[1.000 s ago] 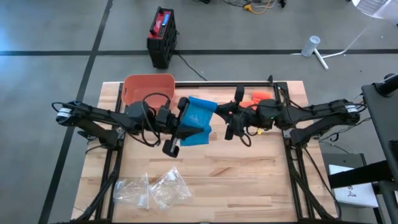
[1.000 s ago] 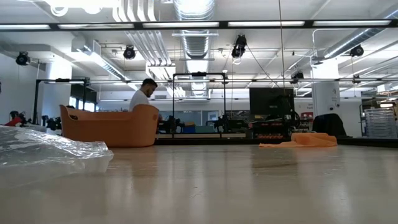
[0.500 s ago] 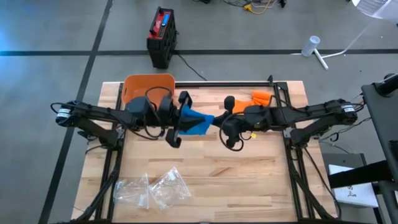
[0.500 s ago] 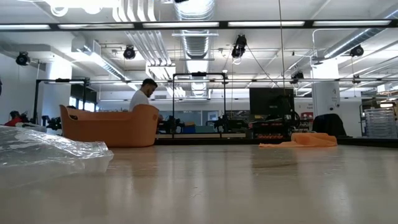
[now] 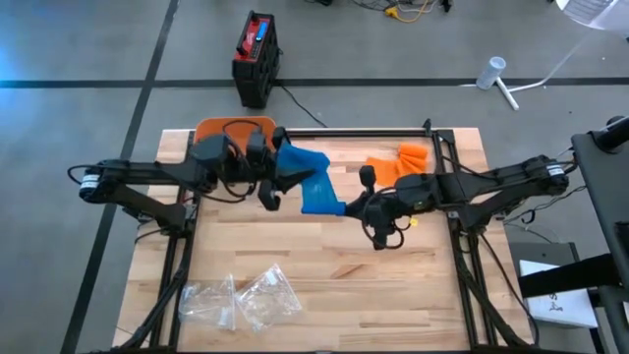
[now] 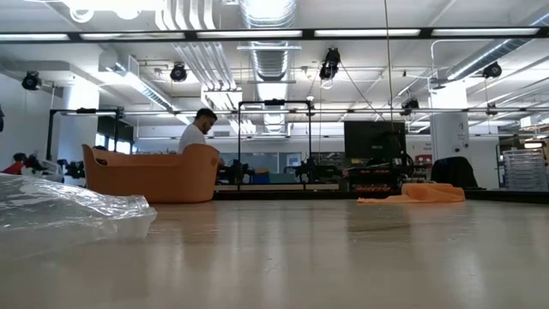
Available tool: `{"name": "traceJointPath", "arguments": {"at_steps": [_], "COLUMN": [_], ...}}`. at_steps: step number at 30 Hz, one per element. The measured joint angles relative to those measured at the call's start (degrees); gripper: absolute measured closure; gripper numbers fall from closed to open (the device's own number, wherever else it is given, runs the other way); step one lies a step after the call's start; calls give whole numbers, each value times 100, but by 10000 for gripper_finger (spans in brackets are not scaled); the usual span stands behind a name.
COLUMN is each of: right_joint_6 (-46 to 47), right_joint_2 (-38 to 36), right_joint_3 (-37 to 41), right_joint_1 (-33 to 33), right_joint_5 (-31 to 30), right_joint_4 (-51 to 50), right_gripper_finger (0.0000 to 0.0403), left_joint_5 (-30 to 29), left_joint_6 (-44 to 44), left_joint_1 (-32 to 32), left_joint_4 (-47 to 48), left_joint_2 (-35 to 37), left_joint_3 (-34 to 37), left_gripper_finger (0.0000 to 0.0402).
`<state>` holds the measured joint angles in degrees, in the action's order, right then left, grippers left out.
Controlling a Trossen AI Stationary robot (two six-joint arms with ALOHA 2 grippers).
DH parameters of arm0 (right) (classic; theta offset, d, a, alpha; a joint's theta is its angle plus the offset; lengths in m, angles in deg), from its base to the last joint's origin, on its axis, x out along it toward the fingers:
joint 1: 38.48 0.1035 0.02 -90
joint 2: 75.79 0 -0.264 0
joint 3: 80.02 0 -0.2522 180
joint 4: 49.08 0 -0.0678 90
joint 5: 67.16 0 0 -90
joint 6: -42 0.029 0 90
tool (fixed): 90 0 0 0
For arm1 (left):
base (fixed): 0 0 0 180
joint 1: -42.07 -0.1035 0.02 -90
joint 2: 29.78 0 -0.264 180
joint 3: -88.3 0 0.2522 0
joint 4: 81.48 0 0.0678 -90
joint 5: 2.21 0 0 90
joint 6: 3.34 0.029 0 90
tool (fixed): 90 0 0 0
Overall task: Roll bandage
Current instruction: Roll the blue bandage
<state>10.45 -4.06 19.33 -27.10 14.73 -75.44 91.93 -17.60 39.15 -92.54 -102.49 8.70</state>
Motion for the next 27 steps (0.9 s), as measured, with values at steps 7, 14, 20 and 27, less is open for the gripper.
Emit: {"name": "traceJointPath", "arguments": {"at_steps": [7,14,20,27], "right_joint_6": [139,377,430,658], "right_joint_2": [-124,-193,-198,-197], "right_joint_3": [2,-208,-409,-409], "right_joint_1": [81,334,450,454], "right_joint_5": [116,666,1005,1067], "right_joint_4": [-66,-74,-83,-105], "right_gripper_finger": [400,400,400,400], "left_joint_5": [-196,-805,-566,23], "left_joint_6": [27,156,21,366], "left_joint_1": [-117,-276,-351,-352], "left_joint_4": [375,1222,1526,1947], "left_joint_2": [262,346,142,-87], "left_joint_3": [-11,-9,17,28], "left_gripper_finger": [155,137,130,74]}}
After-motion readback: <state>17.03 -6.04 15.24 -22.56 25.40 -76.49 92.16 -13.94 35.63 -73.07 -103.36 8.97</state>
